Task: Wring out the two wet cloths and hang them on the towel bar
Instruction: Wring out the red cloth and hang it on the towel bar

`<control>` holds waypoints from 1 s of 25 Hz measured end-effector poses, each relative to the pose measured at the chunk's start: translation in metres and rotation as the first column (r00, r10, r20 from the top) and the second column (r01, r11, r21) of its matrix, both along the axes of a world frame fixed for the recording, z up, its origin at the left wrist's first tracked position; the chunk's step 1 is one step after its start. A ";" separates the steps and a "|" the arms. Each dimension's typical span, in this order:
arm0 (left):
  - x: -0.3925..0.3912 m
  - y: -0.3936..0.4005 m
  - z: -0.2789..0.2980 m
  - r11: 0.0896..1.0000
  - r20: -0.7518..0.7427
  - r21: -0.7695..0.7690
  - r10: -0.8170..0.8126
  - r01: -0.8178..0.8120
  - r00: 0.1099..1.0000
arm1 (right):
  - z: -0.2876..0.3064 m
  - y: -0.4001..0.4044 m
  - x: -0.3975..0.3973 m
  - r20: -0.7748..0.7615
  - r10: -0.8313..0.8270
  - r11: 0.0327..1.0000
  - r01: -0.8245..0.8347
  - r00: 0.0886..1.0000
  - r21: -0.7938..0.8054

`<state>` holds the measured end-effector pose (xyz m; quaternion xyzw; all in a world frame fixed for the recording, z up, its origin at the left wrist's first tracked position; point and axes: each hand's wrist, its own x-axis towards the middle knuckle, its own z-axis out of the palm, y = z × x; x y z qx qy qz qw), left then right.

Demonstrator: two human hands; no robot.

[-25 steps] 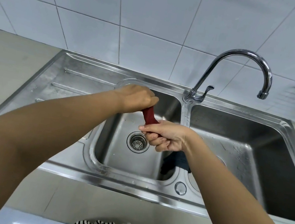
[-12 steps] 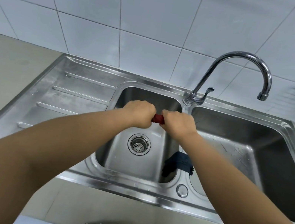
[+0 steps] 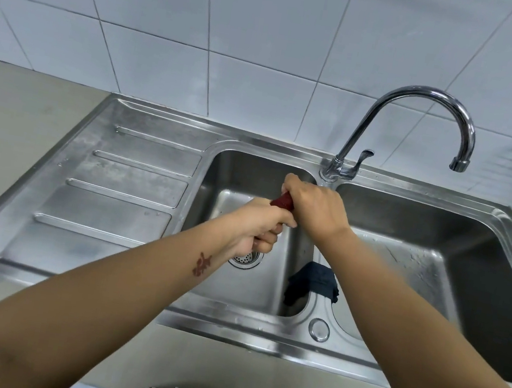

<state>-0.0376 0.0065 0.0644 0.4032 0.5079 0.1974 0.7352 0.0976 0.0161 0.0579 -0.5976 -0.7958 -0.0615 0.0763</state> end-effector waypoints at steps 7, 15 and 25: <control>0.001 -0.008 0.017 0.990 0.143 -0.100 0.110 -0.096 0.984 | -0.008 0.004 -0.006 -0.223 -0.004 0.991 0.033 0.975 0.126; -0.002 -0.004 0.013 1.000 0.078 0.014 0.027 -0.028 0.997 | -0.008 -0.005 -0.013 -0.379 -0.089 0.974 0.160 0.921 0.158; -0.046 0.041 -0.013 0.972 -0.341 0.185 -0.073 0.143 0.937 | -0.040 -0.004 -0.012 -0.712 -0.279 0.960 0.174 0.645 -0.218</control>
